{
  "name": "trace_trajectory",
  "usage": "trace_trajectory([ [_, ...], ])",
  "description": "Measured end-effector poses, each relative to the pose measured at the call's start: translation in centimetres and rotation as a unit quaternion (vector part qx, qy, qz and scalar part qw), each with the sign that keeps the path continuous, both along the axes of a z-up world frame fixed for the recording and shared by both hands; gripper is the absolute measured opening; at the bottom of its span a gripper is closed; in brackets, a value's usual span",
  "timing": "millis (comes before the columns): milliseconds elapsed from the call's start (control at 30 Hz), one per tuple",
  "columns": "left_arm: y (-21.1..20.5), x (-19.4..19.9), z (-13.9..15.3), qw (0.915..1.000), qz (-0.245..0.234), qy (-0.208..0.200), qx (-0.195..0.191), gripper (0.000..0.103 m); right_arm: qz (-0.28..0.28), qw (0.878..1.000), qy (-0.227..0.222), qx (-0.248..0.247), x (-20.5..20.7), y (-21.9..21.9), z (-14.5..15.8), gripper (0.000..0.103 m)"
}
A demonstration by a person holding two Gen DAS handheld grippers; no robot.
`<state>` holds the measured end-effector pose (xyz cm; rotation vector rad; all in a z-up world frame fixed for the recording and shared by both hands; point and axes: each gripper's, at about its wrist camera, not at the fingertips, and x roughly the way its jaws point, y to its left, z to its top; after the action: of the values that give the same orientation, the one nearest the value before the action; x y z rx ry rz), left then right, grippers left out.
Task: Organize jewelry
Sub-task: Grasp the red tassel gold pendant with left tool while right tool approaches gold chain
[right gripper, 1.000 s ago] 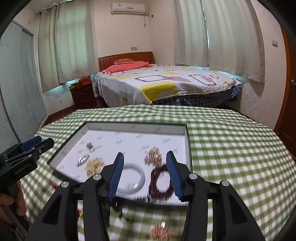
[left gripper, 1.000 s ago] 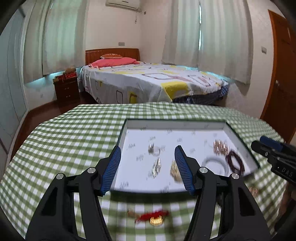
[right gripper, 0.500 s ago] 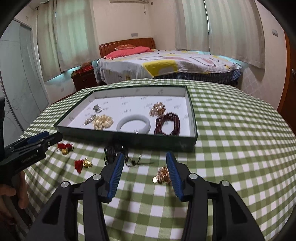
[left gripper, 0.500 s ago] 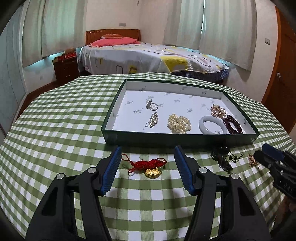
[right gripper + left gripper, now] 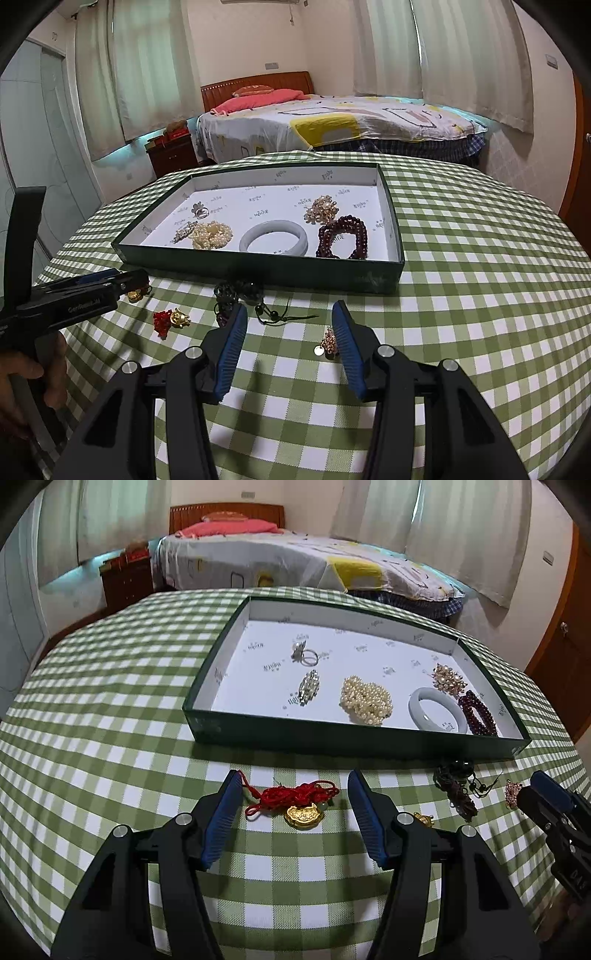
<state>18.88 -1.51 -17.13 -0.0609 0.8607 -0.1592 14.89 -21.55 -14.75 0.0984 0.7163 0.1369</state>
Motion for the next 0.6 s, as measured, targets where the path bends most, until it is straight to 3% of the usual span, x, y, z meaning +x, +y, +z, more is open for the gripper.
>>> trace_trajectory([
  [67,0.13,0.23,-0.22,1.0000,0.001,0.008,-0.006,0.050,0.000,1.000,0.002,0.001,0.05,0.00,-0.09,0.048],
  [200,0.47,0.61,-0.45,0.9997,0.002,0.016,-0.019,0.045,0.002,1.000,0.004,0.001,0.06,0.05,-0.19,0.048],
  [400,0.46,0.61,-0.52,0.9995,-0.007,0.018,-0.026,0.022,0.001,1.000,0.007,0.003,0.10,-0.01,-0.34,0.048],
  [600,0.45,0.22,-0.19,0.9996,-0.011,0.007,-0.025,0.016,0.001,1.000,0.007,0.003,0.12,-0.06,-0.32,0.048],
])
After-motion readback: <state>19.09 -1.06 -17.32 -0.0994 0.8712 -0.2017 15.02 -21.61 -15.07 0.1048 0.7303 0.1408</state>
